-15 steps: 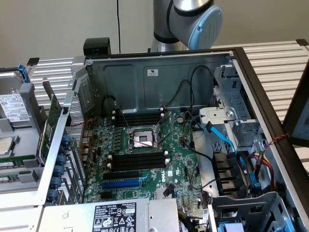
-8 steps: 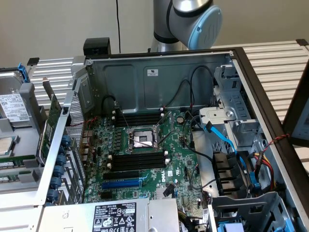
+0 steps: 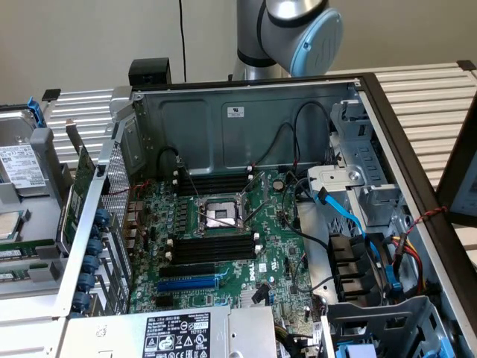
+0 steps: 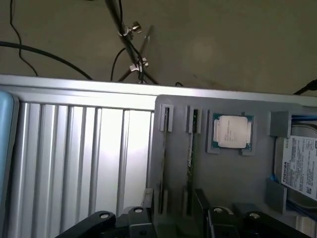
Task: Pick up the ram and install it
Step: 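Pick up the ram and move it above insertion slot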
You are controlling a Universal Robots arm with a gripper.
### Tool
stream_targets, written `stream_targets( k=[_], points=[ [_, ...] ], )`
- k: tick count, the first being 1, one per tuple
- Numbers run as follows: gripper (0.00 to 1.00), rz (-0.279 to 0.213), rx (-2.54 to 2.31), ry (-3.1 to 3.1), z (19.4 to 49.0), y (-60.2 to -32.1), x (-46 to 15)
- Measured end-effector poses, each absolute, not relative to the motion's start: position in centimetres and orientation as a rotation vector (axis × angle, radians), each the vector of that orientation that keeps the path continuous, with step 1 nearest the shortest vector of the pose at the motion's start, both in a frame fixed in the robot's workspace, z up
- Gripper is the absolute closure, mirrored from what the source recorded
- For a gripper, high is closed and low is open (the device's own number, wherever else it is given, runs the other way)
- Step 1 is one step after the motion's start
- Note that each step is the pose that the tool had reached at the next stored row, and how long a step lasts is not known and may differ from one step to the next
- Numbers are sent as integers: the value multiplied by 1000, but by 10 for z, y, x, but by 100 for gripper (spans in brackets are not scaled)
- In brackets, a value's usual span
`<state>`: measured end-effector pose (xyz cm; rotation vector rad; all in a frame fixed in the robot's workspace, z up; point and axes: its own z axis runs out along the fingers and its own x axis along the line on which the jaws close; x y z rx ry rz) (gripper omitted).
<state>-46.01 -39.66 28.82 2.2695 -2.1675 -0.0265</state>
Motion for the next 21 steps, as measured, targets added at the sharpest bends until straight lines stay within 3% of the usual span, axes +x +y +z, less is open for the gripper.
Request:
stream_targets(
  k=[21],
  points=[
    [55,-3,2224,-2200,256,-396,-460]
  ],
)
